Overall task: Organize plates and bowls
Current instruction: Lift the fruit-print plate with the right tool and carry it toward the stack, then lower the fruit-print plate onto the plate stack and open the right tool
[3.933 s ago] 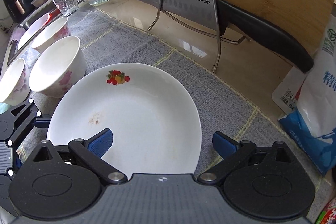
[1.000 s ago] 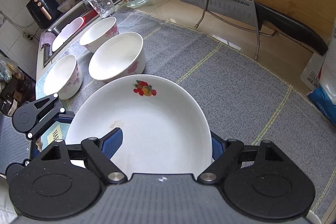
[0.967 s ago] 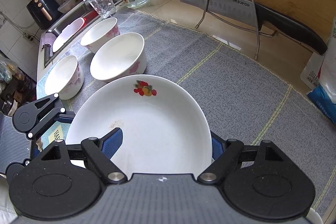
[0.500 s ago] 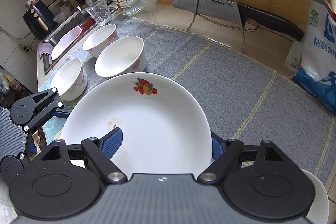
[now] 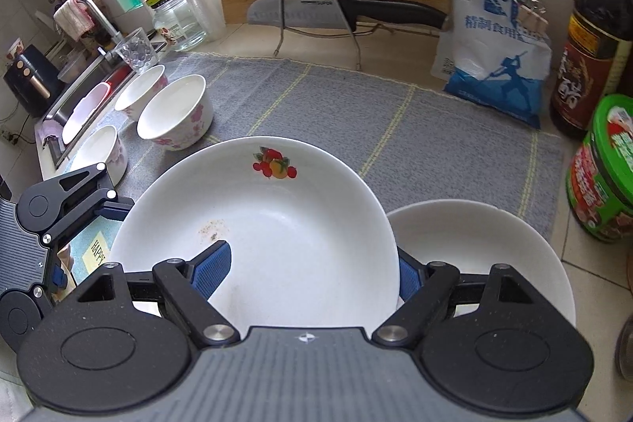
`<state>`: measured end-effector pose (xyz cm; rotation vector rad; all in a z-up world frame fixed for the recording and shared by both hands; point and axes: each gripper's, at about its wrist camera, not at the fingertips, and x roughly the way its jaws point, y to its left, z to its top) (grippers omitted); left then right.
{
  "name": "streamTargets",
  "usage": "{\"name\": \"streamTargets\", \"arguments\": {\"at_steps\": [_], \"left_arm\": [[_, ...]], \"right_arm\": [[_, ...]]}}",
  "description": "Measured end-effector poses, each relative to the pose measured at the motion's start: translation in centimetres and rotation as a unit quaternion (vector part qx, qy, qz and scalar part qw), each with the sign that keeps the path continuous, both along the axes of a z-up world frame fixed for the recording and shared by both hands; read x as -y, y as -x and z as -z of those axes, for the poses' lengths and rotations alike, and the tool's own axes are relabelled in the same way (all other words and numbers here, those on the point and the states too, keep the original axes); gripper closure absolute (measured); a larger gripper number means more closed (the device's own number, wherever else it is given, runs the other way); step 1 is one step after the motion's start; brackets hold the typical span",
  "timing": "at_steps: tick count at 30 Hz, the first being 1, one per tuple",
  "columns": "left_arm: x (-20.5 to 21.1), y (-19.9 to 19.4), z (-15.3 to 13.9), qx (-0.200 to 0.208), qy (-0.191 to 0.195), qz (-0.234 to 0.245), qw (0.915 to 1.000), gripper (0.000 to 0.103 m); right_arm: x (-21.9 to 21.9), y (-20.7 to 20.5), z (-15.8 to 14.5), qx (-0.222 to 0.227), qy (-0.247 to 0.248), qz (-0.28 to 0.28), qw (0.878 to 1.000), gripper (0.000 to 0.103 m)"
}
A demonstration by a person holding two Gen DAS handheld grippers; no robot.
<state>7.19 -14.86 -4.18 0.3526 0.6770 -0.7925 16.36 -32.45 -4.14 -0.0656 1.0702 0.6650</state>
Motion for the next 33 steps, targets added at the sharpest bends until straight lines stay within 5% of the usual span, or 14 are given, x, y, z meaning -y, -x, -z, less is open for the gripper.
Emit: {"name": "streamTargets", "arguments": {"at_steps": [13,33], "left_arm": [[4.3,-1.0,0.8,-0.012,0.001,0.053,0.9985,0.001],[5.9,-3.0,2.0,-0.014,-0.016,0.053,0.9984,0.001]], "right_arm": [[6.6,1.6,1.0,-0.010,-0.003,0.064,0.998,0.015],[9.6,1.0,2.9,-0.027,-0.011,0.076,0.997,0.015]]}}
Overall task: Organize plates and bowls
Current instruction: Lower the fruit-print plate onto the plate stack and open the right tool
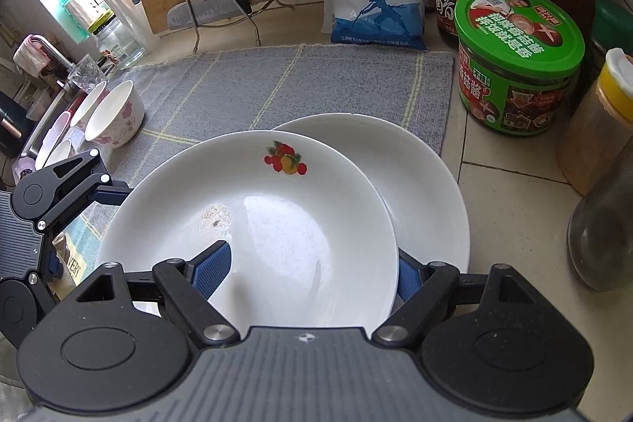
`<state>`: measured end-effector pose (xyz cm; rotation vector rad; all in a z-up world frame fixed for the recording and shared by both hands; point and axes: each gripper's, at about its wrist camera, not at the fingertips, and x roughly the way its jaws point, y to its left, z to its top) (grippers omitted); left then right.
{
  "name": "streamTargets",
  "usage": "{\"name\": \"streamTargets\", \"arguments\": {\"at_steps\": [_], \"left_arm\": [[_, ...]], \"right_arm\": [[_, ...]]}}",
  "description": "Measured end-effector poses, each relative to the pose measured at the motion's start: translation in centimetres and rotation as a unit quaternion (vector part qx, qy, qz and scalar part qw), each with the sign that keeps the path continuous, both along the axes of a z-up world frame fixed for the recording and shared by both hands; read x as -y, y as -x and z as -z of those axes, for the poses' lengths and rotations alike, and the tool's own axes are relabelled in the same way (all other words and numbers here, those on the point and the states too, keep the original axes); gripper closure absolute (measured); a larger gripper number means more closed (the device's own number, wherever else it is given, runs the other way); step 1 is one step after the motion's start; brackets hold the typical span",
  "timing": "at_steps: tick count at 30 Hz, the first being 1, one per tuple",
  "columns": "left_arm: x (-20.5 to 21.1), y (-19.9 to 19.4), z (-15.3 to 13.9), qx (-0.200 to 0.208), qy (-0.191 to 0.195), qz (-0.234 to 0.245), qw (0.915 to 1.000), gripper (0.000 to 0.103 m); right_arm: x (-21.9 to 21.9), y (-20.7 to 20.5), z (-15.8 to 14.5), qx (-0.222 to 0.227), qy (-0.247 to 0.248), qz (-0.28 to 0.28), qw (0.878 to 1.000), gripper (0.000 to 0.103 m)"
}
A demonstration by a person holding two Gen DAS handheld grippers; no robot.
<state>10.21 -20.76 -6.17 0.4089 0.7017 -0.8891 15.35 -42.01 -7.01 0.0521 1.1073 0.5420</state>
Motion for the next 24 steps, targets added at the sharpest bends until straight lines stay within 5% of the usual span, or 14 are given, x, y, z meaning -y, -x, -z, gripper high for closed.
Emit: {"name": "streamTargets", "arguments": {"at_steps": [24], "left_arm": [[1.0,-1.9,0.9,-0.003,-0.003,0.006,1.0000,0.001]], "right_arm": [[1.7,1.2,-0.4,0.002,0.008,0.025,1.000,0.015]]}}
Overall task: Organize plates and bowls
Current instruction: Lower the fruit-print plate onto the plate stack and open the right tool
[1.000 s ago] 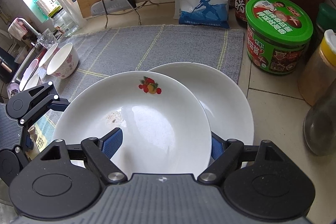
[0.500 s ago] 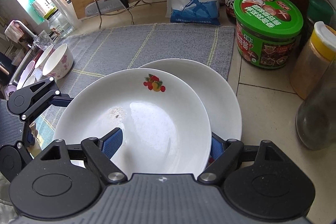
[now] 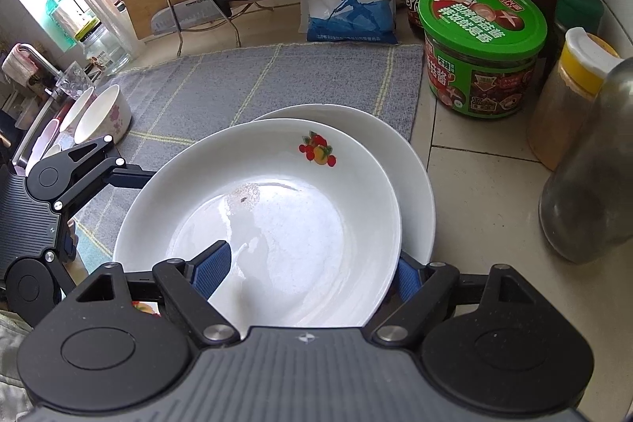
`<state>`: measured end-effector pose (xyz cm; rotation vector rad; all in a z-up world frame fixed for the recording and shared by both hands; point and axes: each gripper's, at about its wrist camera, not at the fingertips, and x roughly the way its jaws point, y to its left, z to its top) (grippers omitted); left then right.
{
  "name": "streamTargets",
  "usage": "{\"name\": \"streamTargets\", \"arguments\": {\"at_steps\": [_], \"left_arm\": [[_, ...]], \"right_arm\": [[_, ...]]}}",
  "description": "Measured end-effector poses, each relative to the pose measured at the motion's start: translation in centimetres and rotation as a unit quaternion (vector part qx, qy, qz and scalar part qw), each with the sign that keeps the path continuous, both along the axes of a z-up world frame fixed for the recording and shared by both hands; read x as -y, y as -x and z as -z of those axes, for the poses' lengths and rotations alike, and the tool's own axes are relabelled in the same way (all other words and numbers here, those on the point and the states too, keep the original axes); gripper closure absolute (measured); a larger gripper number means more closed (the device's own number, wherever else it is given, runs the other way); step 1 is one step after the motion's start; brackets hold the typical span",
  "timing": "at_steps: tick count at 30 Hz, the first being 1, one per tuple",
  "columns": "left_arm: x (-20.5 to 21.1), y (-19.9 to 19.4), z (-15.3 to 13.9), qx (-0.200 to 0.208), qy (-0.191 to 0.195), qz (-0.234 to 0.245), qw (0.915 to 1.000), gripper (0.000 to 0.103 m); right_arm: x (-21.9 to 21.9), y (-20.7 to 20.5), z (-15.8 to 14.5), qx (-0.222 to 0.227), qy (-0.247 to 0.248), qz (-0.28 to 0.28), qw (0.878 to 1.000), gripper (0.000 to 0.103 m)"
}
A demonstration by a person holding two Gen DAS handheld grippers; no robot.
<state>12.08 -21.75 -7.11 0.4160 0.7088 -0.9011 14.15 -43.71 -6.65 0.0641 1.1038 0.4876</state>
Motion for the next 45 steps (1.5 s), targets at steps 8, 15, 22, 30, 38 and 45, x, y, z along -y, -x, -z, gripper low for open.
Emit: {"name": "streamTargets", "arguments": {"at_steps": [8,15,22,30,38,45], "left_arm": [[0.1,-0.2,0.0,-0.008,0.006,-0.002,1.0000,0.001],[0.2,0.0,-0.1,0.003,0.006,0.004,1.0000,0.000],[0.4,0.2,0.0,0.008,0.008,0.010,0.9999,0.000],[0.7,0.2,0.1,0.010,0.011,0.019,0.9997,0.000],[0.8,0.0,0.1,0.013,0.018,0.024,0.9995,0.000],[0.8,-0.1,0.1,0.013,0.019,0.023,0.9995,0.000]], "right_arm": [[0.3,0.6,-0.7,0.008,0.001,0.008,1.000,0.015],[0.4,1.3,-1.4,0.016,0.009,0.016,1.000,0.015],[0.0,1.7,-1.6,0.020,0.023,0.022,0.999,0.015],[-0.5,1.9,-1.9,0.019,0.044,0.030,0.998,0.014],[-0.8,2.3,-2.0,0.018,0.060,0.032,0.998,0.014],[-1.2,2.3,-1.9,0.016,0.068,0.034,0.997,0.011]]}}
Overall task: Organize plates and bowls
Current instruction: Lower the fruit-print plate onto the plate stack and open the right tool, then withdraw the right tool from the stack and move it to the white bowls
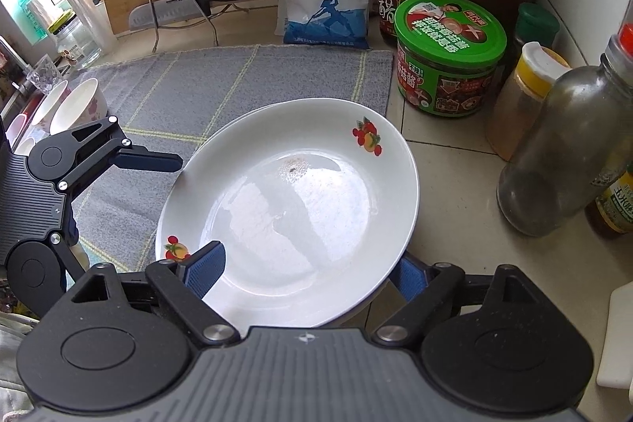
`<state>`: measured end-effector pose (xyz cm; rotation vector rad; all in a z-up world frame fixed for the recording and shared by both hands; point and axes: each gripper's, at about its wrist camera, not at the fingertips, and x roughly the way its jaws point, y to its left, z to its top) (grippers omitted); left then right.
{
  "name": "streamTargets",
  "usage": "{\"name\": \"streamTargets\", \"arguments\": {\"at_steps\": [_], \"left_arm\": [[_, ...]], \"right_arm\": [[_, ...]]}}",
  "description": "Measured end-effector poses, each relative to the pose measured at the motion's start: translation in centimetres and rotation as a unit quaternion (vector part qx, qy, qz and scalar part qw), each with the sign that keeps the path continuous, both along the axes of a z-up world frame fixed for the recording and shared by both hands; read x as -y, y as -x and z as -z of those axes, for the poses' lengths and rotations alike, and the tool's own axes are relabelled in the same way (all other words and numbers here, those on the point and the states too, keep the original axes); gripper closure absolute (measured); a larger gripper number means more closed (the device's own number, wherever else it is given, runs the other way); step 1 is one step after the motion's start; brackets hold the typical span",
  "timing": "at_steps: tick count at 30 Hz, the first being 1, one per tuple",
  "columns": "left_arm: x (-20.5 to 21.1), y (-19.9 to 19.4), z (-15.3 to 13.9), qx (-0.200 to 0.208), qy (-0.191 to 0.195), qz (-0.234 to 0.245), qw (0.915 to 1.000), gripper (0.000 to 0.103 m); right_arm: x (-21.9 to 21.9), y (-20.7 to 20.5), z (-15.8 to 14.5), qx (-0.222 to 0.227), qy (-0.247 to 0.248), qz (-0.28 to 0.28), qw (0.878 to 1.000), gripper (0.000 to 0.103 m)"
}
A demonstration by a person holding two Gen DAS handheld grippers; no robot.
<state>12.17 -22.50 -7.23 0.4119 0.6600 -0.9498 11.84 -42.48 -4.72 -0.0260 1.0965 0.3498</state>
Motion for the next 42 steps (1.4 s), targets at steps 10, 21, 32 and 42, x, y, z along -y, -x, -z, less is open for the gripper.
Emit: {"name": "streamTargets", "arguments": {"at_steps": [10,21,32,42], "left_arm": [[0.1,0.0,-0.1,0.003,0.000,0.002,1.0000,0.000],[-0.3,0.4,-0.2,-0.001,0.012,0.009,0.9999,0.000],[-2.9,0.1,-1.5,0.005,0.039,-0.048,0.9981,0.000],[-8.4,1.5,-3.9,0.040,0.053,-0.132,0.9890,0.000]], "right_arm": [[-0.1,0.3,0.3,-0.004,0.014,0.007,1.000,0.010],[-0.7,0.4,0.8,-0.005,0.033,0.009,0.999,0.002],[-2.6,1.3,-1.3,0.075,0.087,-0.003,0.993,0.000],[-7.7,1.7,-3.3,0.160,0.120,-0.017,0.980,0.000]]}}
